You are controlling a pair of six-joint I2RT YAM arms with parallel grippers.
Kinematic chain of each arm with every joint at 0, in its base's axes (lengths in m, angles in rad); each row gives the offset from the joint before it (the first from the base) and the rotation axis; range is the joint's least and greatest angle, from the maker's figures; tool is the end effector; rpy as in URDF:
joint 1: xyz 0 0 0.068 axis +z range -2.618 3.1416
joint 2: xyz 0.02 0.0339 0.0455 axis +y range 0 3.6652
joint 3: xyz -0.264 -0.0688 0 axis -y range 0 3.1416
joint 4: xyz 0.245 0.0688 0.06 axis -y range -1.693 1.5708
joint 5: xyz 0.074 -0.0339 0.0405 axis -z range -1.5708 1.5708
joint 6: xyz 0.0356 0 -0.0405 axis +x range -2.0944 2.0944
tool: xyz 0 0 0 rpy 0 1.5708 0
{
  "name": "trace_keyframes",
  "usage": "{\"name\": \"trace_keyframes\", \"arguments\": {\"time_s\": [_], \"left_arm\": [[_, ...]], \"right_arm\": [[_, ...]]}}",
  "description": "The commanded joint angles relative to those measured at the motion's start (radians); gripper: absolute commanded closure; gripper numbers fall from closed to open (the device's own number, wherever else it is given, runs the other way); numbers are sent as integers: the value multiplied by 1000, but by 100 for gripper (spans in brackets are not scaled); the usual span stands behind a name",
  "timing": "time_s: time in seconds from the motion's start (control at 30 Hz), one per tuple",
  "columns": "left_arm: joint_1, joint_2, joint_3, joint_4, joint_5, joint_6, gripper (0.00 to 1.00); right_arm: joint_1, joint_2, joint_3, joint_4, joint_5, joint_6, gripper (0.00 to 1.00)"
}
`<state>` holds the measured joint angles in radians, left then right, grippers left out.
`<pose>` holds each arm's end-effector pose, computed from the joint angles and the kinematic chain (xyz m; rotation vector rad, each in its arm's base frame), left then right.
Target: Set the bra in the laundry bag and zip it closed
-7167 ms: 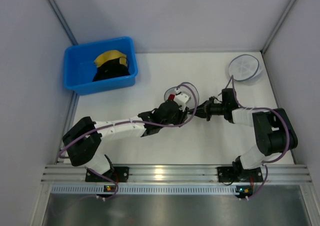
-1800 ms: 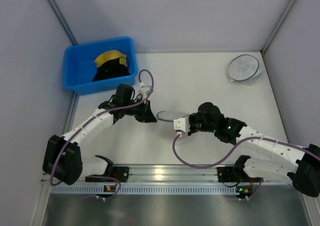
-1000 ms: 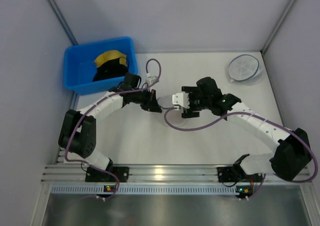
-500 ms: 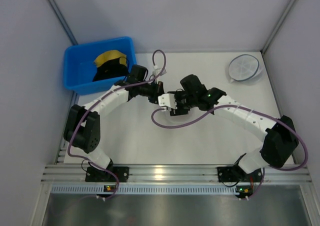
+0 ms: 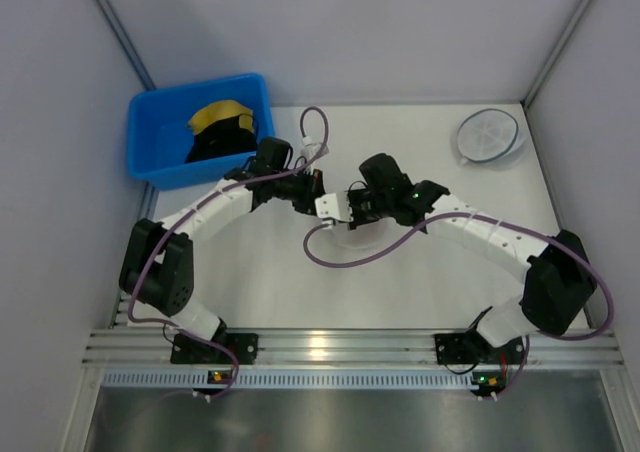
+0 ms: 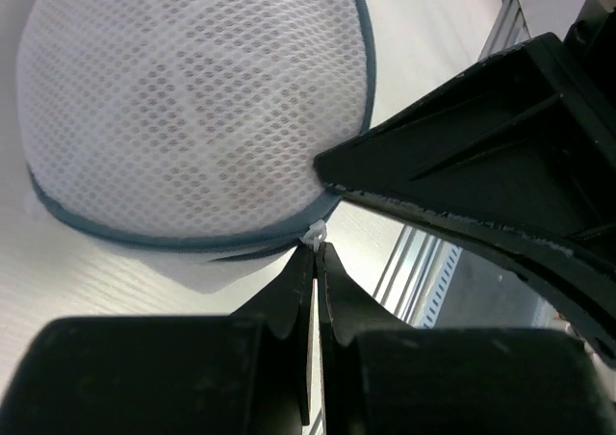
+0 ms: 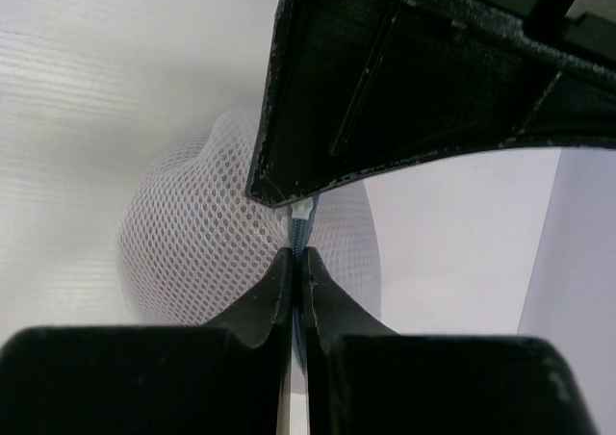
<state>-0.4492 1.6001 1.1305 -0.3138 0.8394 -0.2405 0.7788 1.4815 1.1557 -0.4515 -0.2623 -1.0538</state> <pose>0.2971 -0.1727 0.2510 0.6792 2.2961 -1.3193 0.2249 0.2349 0.2789 -1.9166 1.3092 0.1697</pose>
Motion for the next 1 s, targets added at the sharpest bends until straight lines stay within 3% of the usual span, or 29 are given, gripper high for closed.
{"name": "trace_keyframes", "arguments": {"time_s": [0.0,0.3,0.43,0.53,0.57,0.63,0.67,0.73,0.77,0.83,0.97], "left_arm": [[53,-80,-34,24,-32,13,100],[165,-94,-74,4,-106,81,100],[172,-114,-66,5,-70,76,100],[158,-123,-43,4,-19,63,100],[153,-124,-37,2,-16,57,100],[130,-138,-20,5,-20,50,100],[109,-141,-17,4,-25,40,100],[86,-149,-2,5,-45,23,100],[57,-150,5,5,-57,6,100],[21,-149,25,4,-91,-9,100],[-52,-118,55,4,-103,-38,100]], "right_arm": [[-7,-73,-34,36,35,-40,100],[-96,-182,-181,108,52,-117,100],[-139,-190,-205,140,58,-130,100],[-153,-173,-189,143,90,-120,88],[-154,-170,-166,122,93,-103,77],[-157,-167,-136,77,89,-78,66],[-162,-179,-105,60,81,-48,53],[-162,-202,-71,-21,36,-16,43],[-162,-217,-42,-44,15,27,32],[-141,-247,-19,-85,-15,86,28],[-57,-251,10,-112,-19,121,29]]}}
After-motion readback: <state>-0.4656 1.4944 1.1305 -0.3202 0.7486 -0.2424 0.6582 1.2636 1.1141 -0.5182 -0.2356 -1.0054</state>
